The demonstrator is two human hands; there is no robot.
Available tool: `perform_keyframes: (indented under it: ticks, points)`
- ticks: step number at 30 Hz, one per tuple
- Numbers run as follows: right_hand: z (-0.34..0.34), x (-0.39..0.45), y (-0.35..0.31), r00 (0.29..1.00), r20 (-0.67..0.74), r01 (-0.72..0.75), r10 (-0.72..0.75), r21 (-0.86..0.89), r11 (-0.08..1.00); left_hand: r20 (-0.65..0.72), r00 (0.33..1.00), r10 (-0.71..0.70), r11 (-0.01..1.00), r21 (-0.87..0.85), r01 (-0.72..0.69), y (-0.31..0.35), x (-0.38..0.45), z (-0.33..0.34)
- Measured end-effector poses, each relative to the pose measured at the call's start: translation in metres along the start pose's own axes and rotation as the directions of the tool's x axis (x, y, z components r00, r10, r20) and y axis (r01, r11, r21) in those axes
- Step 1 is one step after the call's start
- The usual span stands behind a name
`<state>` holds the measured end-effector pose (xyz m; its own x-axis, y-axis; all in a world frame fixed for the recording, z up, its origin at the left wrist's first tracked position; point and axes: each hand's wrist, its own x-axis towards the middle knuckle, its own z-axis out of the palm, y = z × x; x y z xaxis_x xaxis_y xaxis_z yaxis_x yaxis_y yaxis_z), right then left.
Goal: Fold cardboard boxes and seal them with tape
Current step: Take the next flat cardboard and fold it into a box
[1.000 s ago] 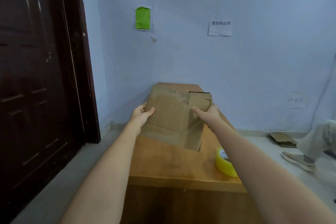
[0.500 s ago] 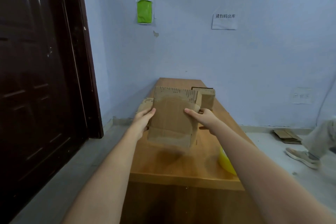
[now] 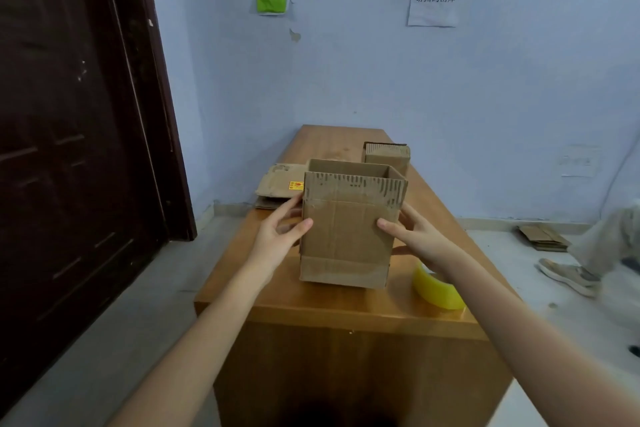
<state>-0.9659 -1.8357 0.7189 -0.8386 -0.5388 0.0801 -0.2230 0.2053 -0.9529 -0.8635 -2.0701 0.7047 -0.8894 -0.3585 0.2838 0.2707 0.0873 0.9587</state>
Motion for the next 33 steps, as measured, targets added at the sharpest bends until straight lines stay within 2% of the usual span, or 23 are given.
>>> perform_keyframes:
  ticks: [4,10,14,17,20,24,28,33]
  points:
    - [0.006,-0.008,0.009,0.999,0.038,0.006,-0.005,-0.011,1.0,0.013,1.0,-0.003,1.0,0.019,0.002,-0.006,-0.012,0.002]
    - [0.008,-0.014,0.017,0.998,0.003,0.061,-0.061,-0.042,0.997,0.027,0.999,-0.026,0.994,0.107,0.022,-0.002,-0.021,0.003]
    - [0.008,-0.012,-0.002,0.986,-0.154,0.053,-0.06,-0.05,0.997,-0.011,1.0,0.002,0.979,0.206,0.0,0.021,-0.016,0.006]
    - [0.012,-0.011,-0.021,0.959,-0.274,0.06,-0.068,-0.039,0.997,-0.051,0.998,-0.028,0.979,0.199,0.038,0.037,-0.006,0.011]
    - [0.017,-0.009,-0.032,0.949,-0.313,0.043,-0.046,-0.014,0.999,-0.072,0.991,-0.113,0.979,0.165,0.123,0.047,0.002,0.02]
    - [0.026,-0.007,-0.037,0.932,-0.359,0.052,-0.055,-0.02,0.998,-0.12,0.984,-0.132,0.975,0.166,0.151,0.049,0.006,0.032]
    - [0.028,-0.005,-0.036,0.934,-0.356,0.045,-0.044,-0.004,0.999,-0.148,0.98,-0.133,0.969,0.189,0.16,0.051,0.006,0.036]
    - [0.025,-0.01,-0.028,0.96,-0.276,0.041,-0.034,0.018,0.999,-0.009,0.989,-0.149,0.977,0.152,0.148,0.051,0.001,0.027]
